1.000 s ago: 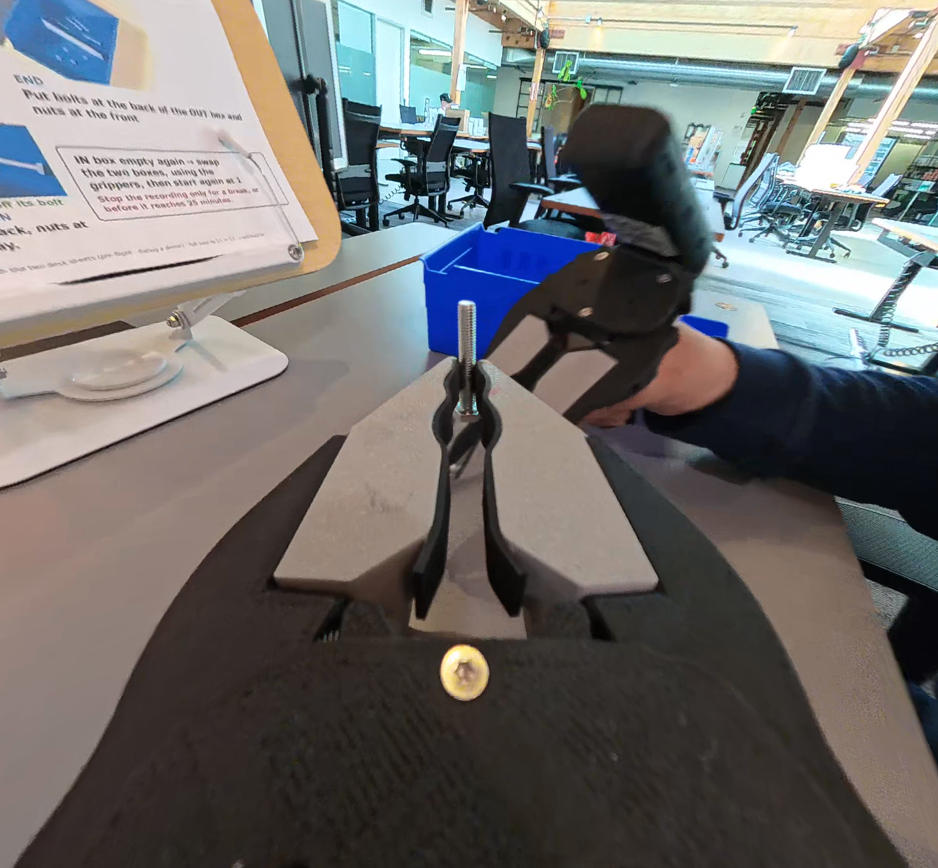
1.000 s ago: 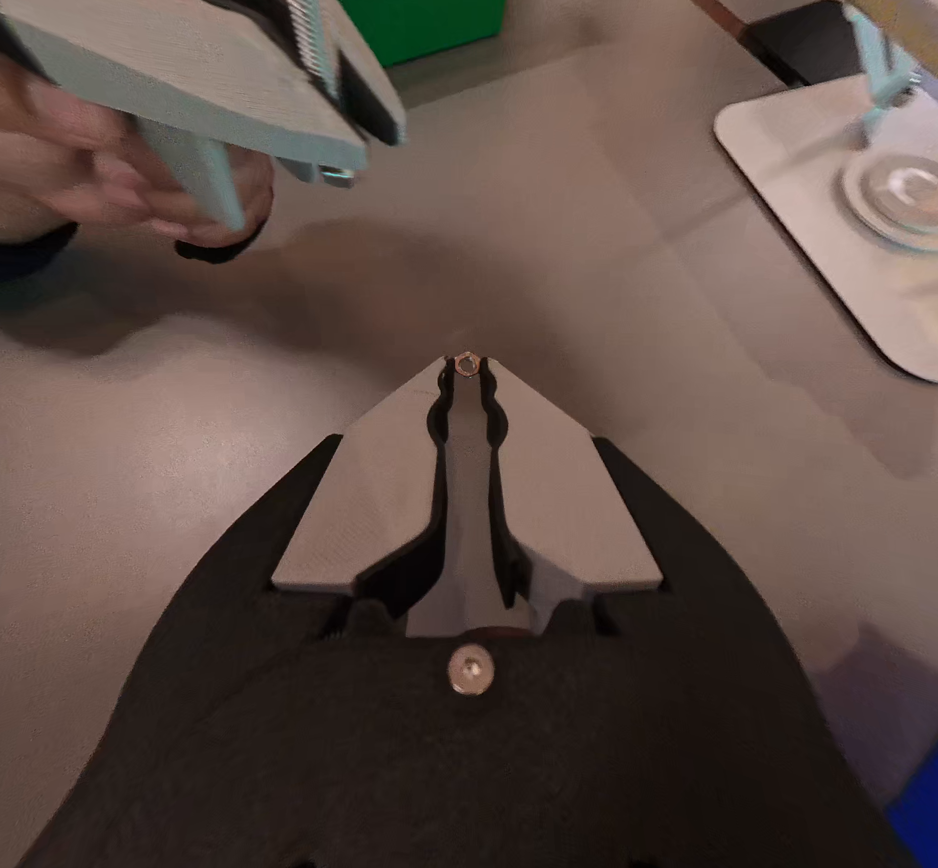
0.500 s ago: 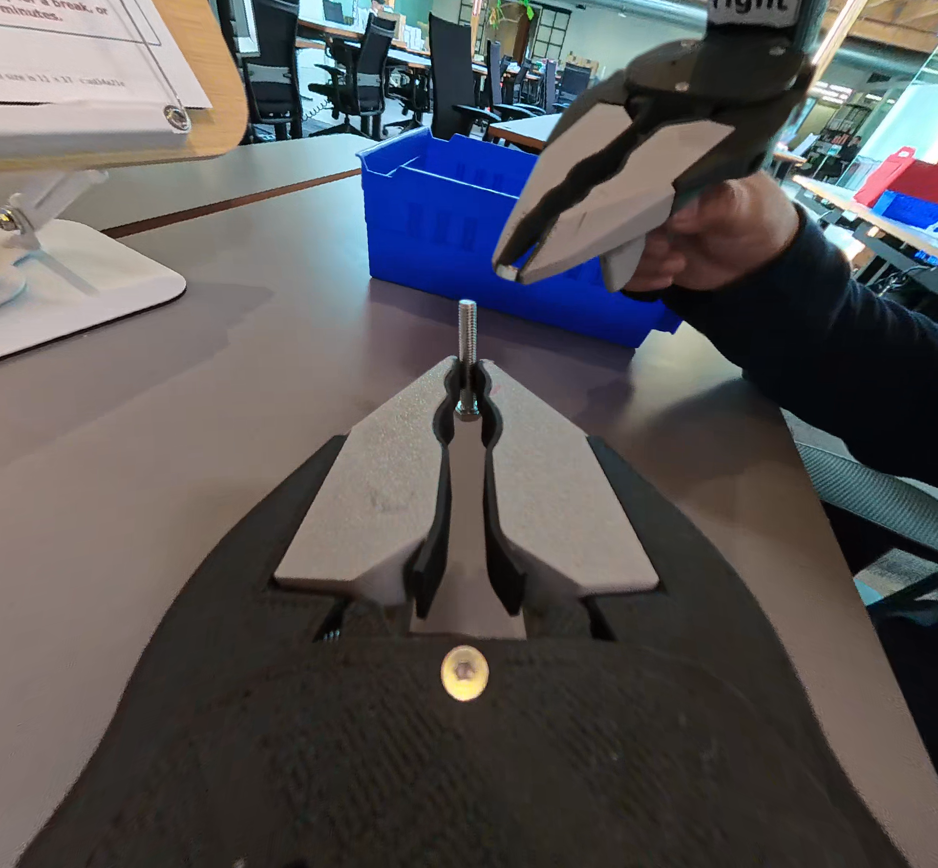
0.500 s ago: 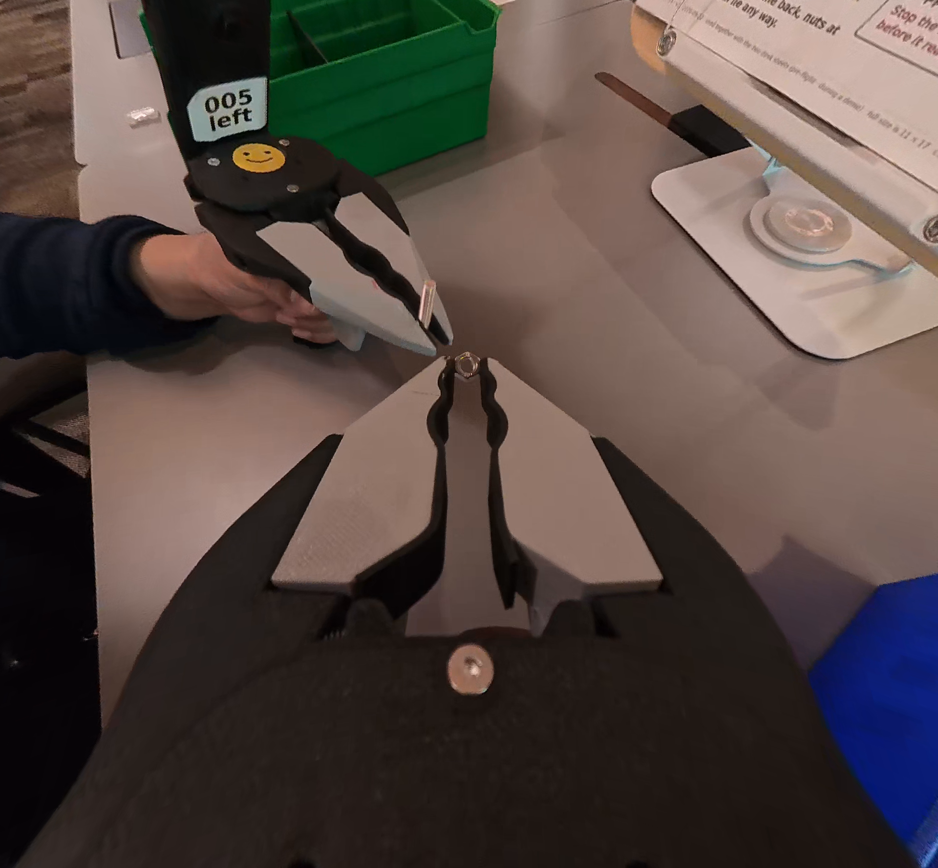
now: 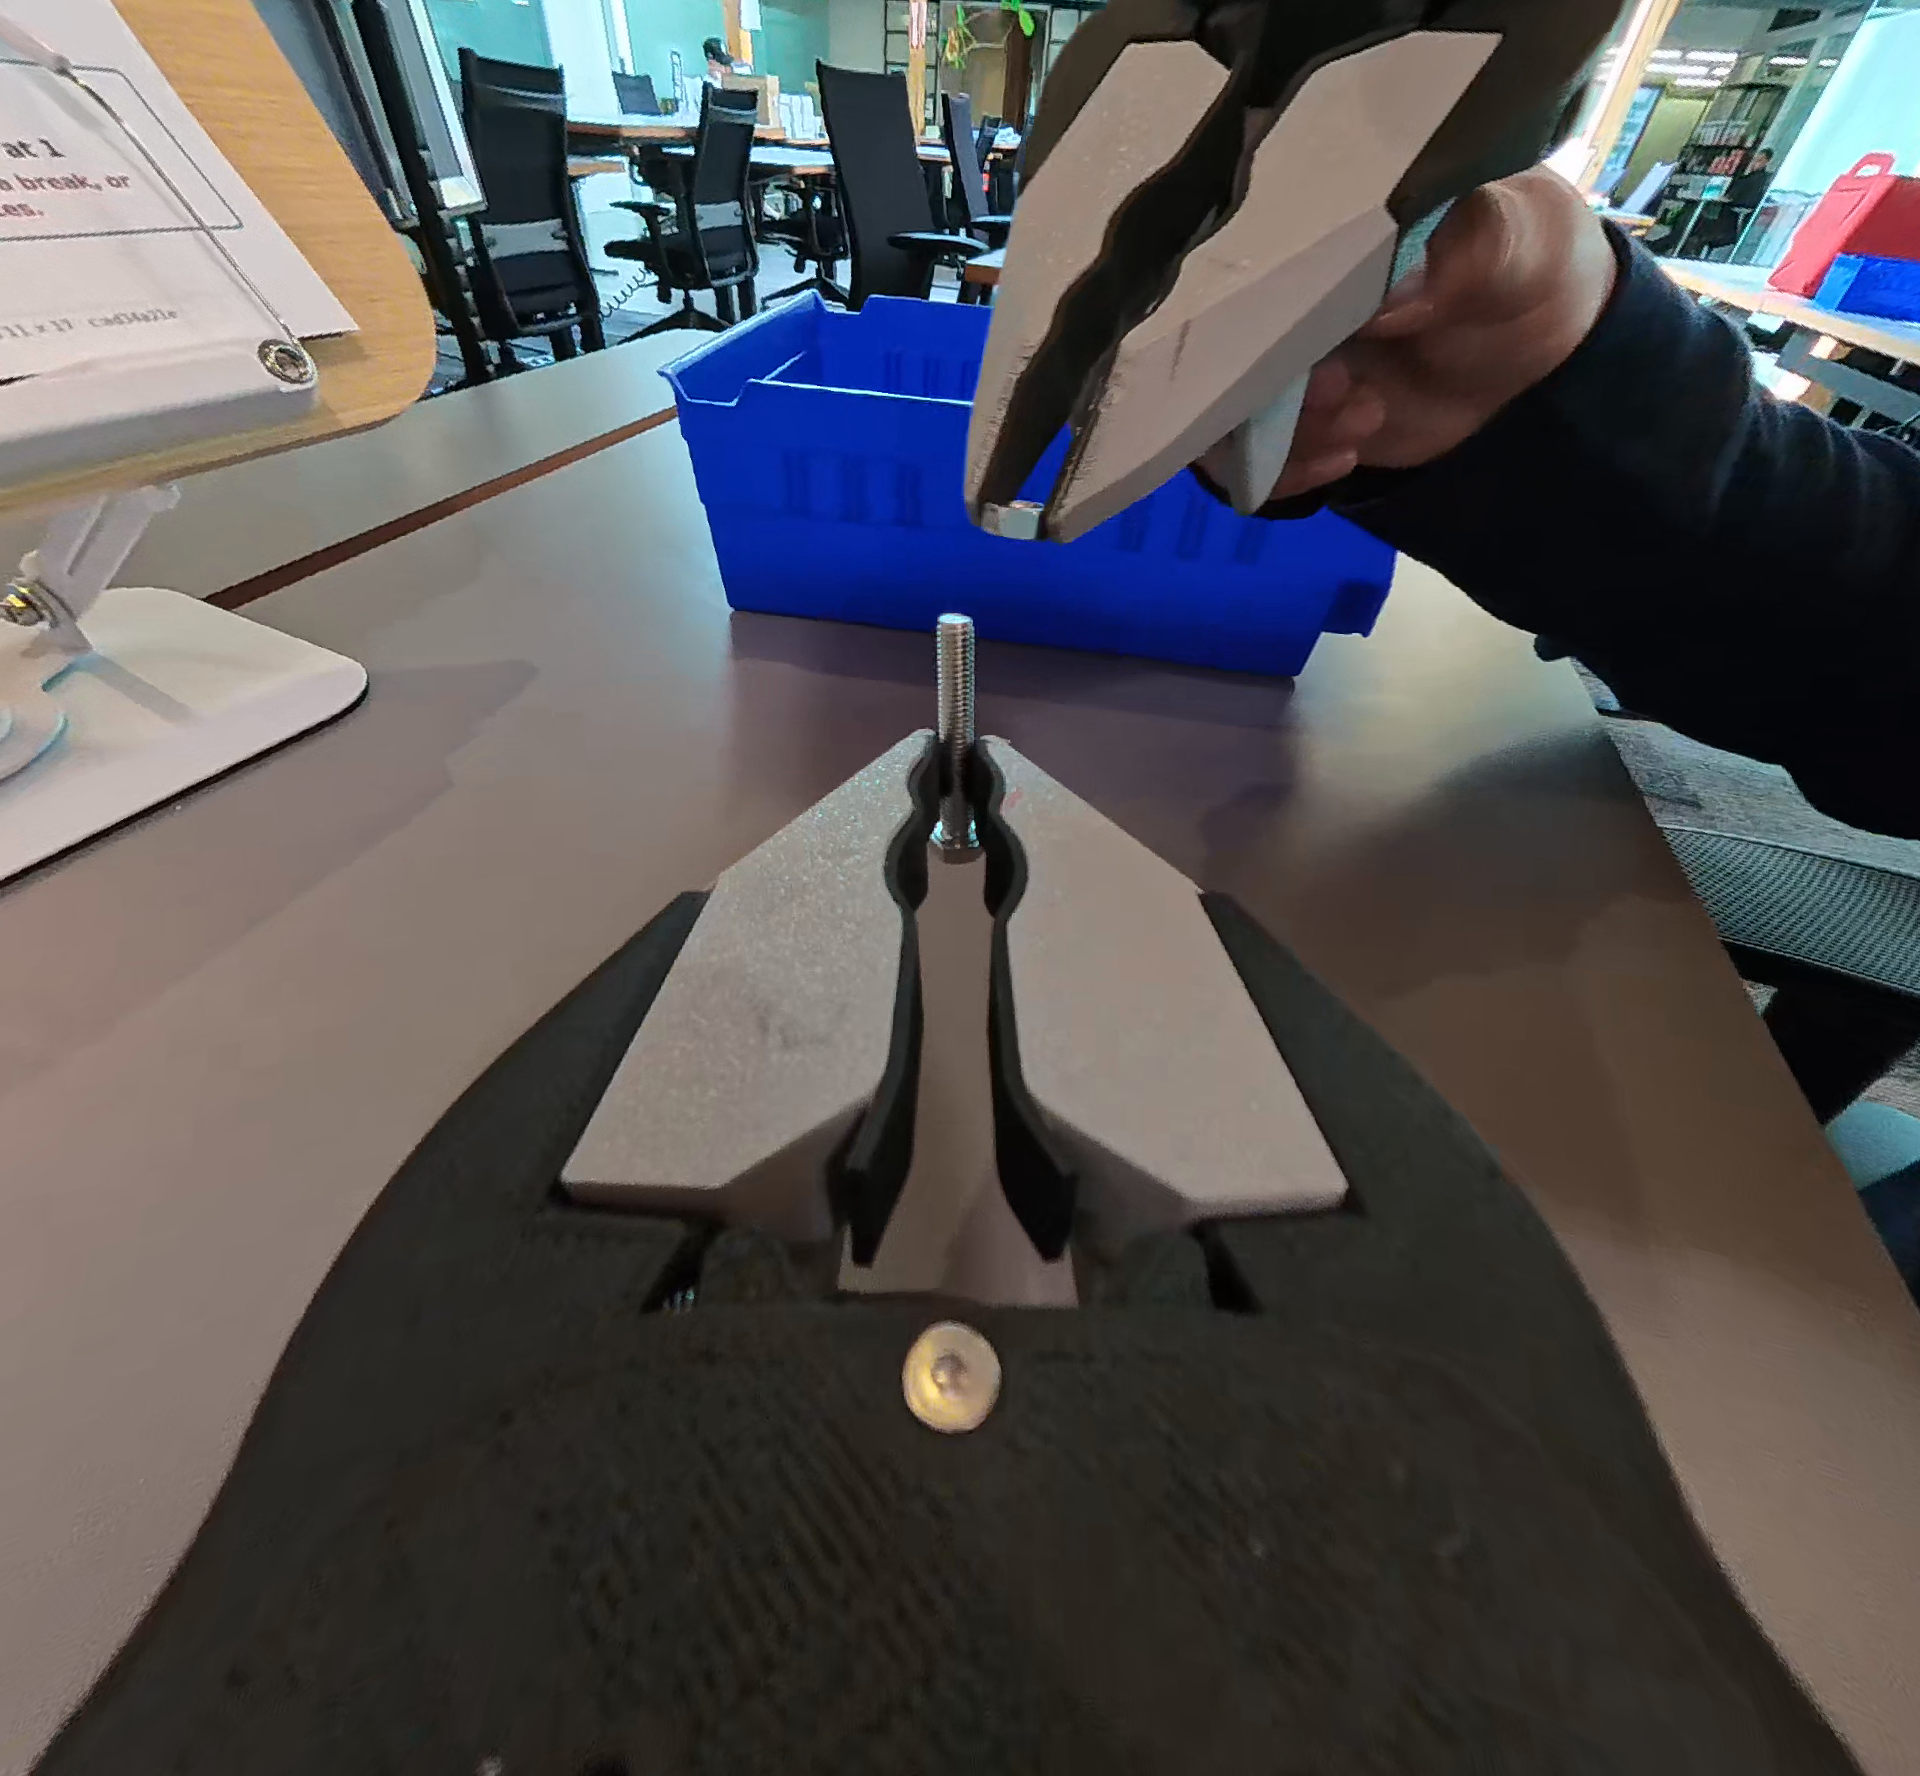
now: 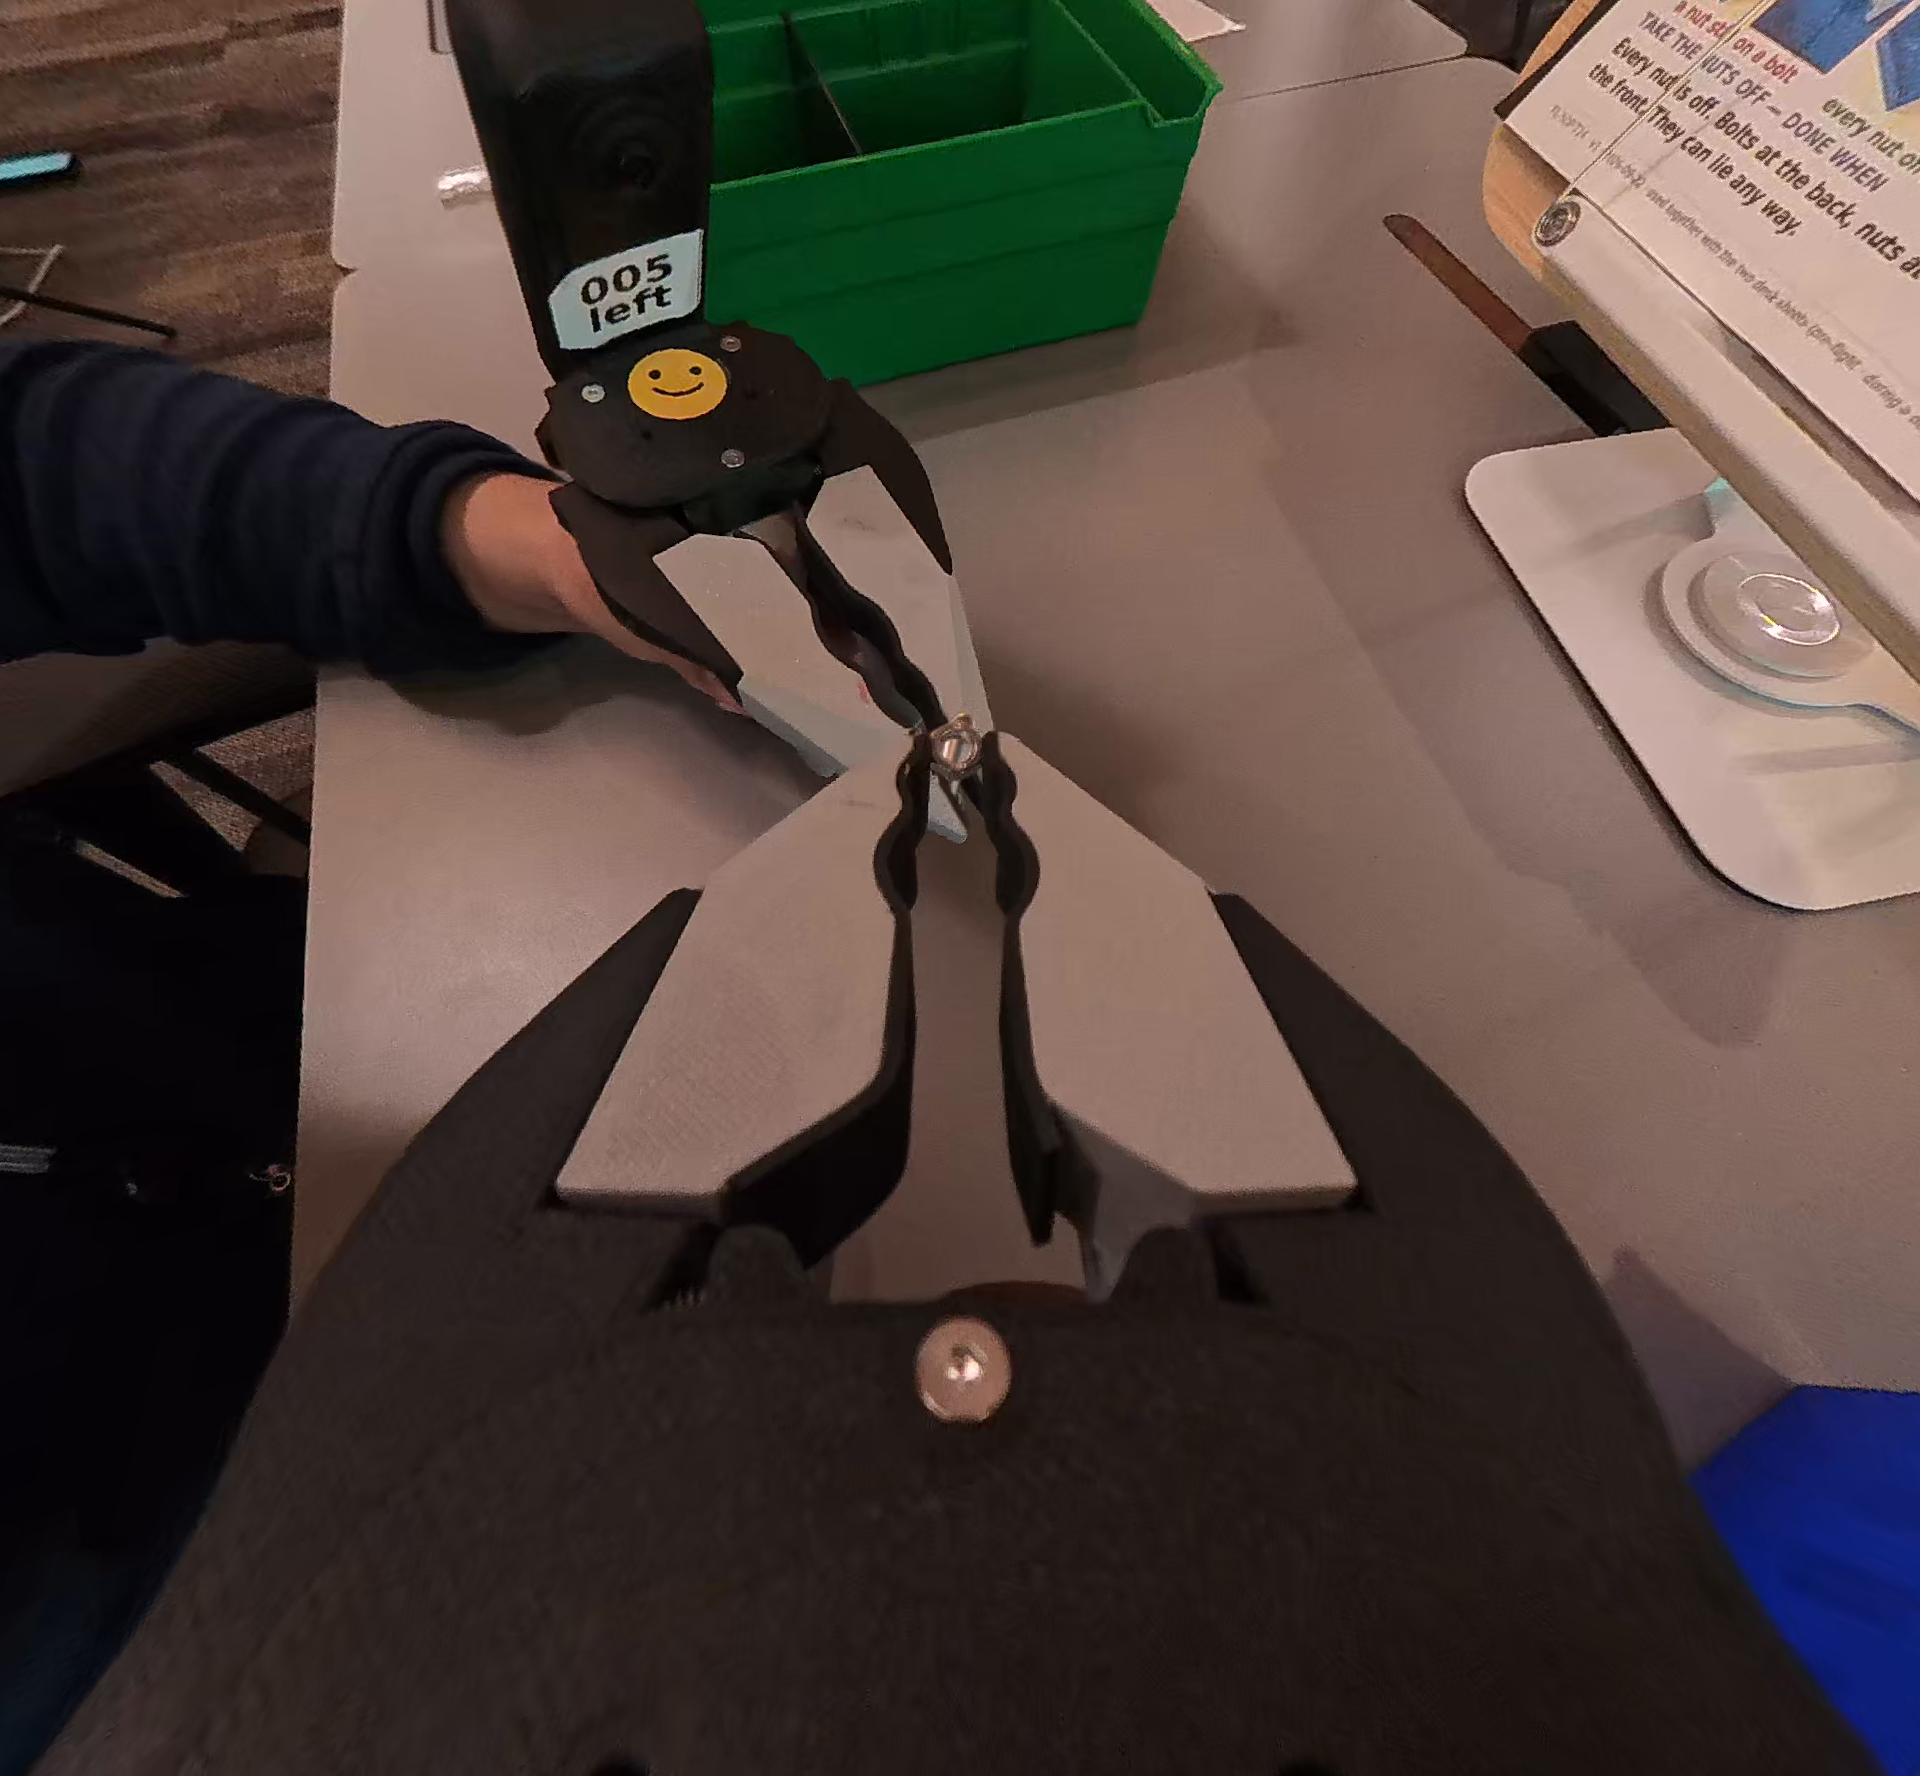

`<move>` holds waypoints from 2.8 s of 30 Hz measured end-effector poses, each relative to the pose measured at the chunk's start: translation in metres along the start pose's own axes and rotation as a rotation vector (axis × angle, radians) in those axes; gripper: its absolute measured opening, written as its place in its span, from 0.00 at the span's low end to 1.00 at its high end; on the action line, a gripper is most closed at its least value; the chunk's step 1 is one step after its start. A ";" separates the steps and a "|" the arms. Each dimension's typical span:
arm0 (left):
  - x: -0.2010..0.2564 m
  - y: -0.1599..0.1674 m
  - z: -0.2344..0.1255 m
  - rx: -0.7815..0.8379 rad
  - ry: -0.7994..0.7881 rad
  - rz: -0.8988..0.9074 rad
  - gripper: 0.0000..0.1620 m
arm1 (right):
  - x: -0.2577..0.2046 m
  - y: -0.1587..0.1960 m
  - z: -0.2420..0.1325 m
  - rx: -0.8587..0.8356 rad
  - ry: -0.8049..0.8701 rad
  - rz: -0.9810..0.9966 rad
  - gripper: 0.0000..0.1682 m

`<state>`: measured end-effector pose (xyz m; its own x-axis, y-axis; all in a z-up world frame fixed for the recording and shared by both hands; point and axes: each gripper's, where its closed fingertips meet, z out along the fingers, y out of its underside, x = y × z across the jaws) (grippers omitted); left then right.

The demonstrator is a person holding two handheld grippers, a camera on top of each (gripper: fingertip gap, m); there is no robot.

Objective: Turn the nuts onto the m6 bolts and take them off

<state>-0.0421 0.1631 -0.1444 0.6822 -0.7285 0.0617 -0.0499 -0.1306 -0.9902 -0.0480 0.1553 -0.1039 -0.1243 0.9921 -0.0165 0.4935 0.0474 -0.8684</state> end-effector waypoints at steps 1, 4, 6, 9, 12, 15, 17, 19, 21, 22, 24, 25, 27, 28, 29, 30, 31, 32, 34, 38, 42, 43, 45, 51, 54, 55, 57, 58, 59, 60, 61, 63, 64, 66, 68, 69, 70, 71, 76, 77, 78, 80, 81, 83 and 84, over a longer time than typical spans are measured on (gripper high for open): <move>0.000 0.000 0.000 0.001 -0.002 0.004 0.02 | 0.000 0.000 0.001 -0.005 0.003 0.001 0.04; 0.002 -0.001 0.001 0.006 0.000 0.007 0.02 | 0.003 0.001 0.005 -0.030 0.016 0.018 0.04; 0.001 0.000 0.002 0.003 -0.007 0.007 0.02 | 0.004 0.002 0.008 -0.039 0.018 0.024 0.04; 0.001 -0.001 0.002 0.008 -0.012 0.007 0.02 | 0.003 0.001 0.010 -0.039 0.015 0.022 0.04; 0.001 -0.001 0.002 0.010 -0.009 0.004 0.02 | 0.003 0.000 0.011 -0.045 0.013 0.018 0.04; 0.000 -0.001 0.002 0.011 -0.007 -0.004 0.02 | 0.002 0.001 0.013 -0.054 0.007 0.015 0.04; 0.000 -0.002 0.002 0.012 -0.010 -0.003 0.02 | 0.001 0.002 0.015 -0.064 0.007 0.012 0.04; 0.001 -0.001 0.002 0.009 -0.003 0.001 0.02 | 0.002 0.002 0.016 -0.069 0.008 0.009 0.04; 0.000 -0.002 0.002 0.013 -0.009 0.002 0.02 | 0.002 0.002 0.016 -0.073 0.003 0.007 0.04; 0.000 -0.002 0.001 0.015 -0.011 0.002 0.02 | 0.002 0.002 0.016 -0.078 0.002 0.006 0.04; -0.001 -0.002 0.001 0.018 -0.012 0.001 0.02 | 0.003 0.002 0.016 -0.084 -0.002 0.005 0.04; -0.001 -0.003 0.001 0.019 -0.013 0.002 0.02 | 0.003 0.002 0.016 -0.086 -0.005 0.006 0.04; 0.000 -0.002 0.002 0.015 -0.013 0.007 0.02 | 0.002 0.002 0.017 -0.095 -0.015 0.008 0.04; 0.000 -0.001 0.002 0.007 -0.018 0.013 0.02 | 0.002 0.003 0.017 -0.104 -0.018 0.008 0.04; -0.001 0.000 0.002 -0.004 -0.027 0.023 0.02 | 0.002 0.004 0.017 -0.118 -0.018 0.004 0.04; -0.001 0.002 0.003 -0.016 -0.031 0.032 0.02 | 0.002 0.006 0.018 -0.133 -0.018 -0.002 0.04; -0.001 0.002 0.003 -0.020 -0.033 0.038 0.02 | 0.001 0.006 0.018 -0.144 -0.019 -0.008 0.04; -0.001 0.002 0.003 -0.017 -0.034 0.041 0.02 | 0.001 0.006 0.017 -0.151 -0.019 -0.012 0.04; 0.000 0.001 0.002 -0.009 -0.029 0.039 0.02 | 0.001 0.005 0.017 -0.159 -0.021 -0.014 0.04; 0.000 0.001 0.003 -0.014 -0.029 0.038 0.02 | 0.001 0.006 0.017 -0.168 -0.023 -0.017 0.04; 0.000 0.001 0.003 -0.008 -0.024 0.028 0.02 | 0.001 0.005 0.017 -0.159 -0.027 -0.008 0.04; 0.000 0.000 0.003 -0.007 -0.024 0.027 0.02 | 0.001 0.005 0.017 -0.156 -0.026 -0.008 0.04; 0.000 0.000 0.003 -0.007 -0.025 0.025 0.02 | 0.001 0.005 0.017 -0.153 -0.026 -0.007 0.04; 0.000 -0.001 0.002 0.000 -0.024 0.017 0.02 | 0.001 0.002 0.017 -0.130 -0.034 0.003 0.04; 0.000 0.000 0.003 -0.003 -0.022 0.018 0.02 | 0.002 -0.001 0.016 -0.107 -0.040 0.018 0.08; 0.000 0.000 0.003 -0.002 -0.025 0.018 0.02 | 0.002 -0.002 0.016 -0.099 -0.043 0.024 0.08; -0.001 0.000 0.003 -0.005 -0.026 0.016 0.02 | 0.003 -0.003 0.015 -0.082 -0.044 0.037 0.08; -0.001 0.000 0.003 -0.004 -0.028 0.016 0.02 | 0.004 -0.002 0.015 -0.074 -0.045 0.043 0.08; -0.001 0.000 0.002 -0.003 -0.027 0.015 0.02 | 0.004 -0.001 0.014 -0.069 -0.047 0.048 0.08; -0.002 0.000 0.002 -0.004 -0.027 0.013 0.02 | 0.004 0.000 0.015 -0.068 -0.049 0.052 0.08; -0.002 0.000 0.002 -0.005 -0.030 0.012 0.02 | 0.005 0.002 0.015 -0.068 -0.049 0.056 0.08; -0.003 0.000 0.003 -0.006 -0.031 0.009 0.02 | 0.006 0.002 0.014 -0.057 -0.046 0.062 0.09; -0.003 0.000 0.002 -0.005 -0.032 0.009 0.02 | 0.006 0.000 0.013 -0.049 -0.051 0.065 0.10; -0.003 0.000 0.003 -0.006 -0.030 0.008 0.02 | 0.004 -0.002 0.012 -0.037 -0.061 0.059 0.12; -0.002 0.000 0.003 -0.004 -0.028 0.010 0.02 | 0.004 -0.002 0.014 -0.040 -0.050 0.041 0.12; -0.002 0.000 0.003 -0.003 -0.027 0.010 0.02 | 0.004 -0.001 0.015 -0.043 -0.048 0.033 0.12; -0.002 0.000 0.003 -0.003 -0.024 0.011 0.02 | 0.003 -0.001 0.016 -0.045 -0.049 0.025 0.11; -0.001 0.000 0.003 -0.003 -0.023 0.010 0.02 | 0.003 0.000 0.017 -0.046 -0.047 0.018 0.10; -0.001 0.000 0.002 0.000 -0.018 0.004 0.02 | 0.002 0.001 0.018 -0.034 -0.036 0.000 0.04; -0.001 0.000 0.002 0.000 -0.017 0.002 0.02 | 0.002 0.001 0.018 -0.031 -0.035 -0.001 0.04; -0.001 -0.001 0.002 0.003 -0.016 -0.002 0.02 | 0.002 0.001 0.017 -0.025 -0.033 -0.002 0.04; 0.000 -0.004 0.002 0.021 -0.005 -0.027 0.02 | 0.002 -0.002 0.016 0.002 -0.030 0.003 0.04; 0.000 -0.006 0.001 0.034 0.000 -0.041 0.02 | 0.002 -0.004 0.015 0.021 -0.030 0.006 0.04; 0.000 -0.009 -0.001 0.056 0.013 -0.067 0.02 | 0.002 -0.007 0.013 0.059 -0.033 0.011 0.04; -0.001 -0.010 -0.002 0.062 0.015 -0.072 0.02 | 0.002 -0.007 0.013 0.070 -0.036 0.017 0.04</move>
<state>-0.0431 0.1637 -0.1340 0.6716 -0.7286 0.1345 0.0447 -0.1414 -0.9889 -0.0631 0.1555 -0.1043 -0.1475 0.9879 -0.0484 0.4348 0.0208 -0.9003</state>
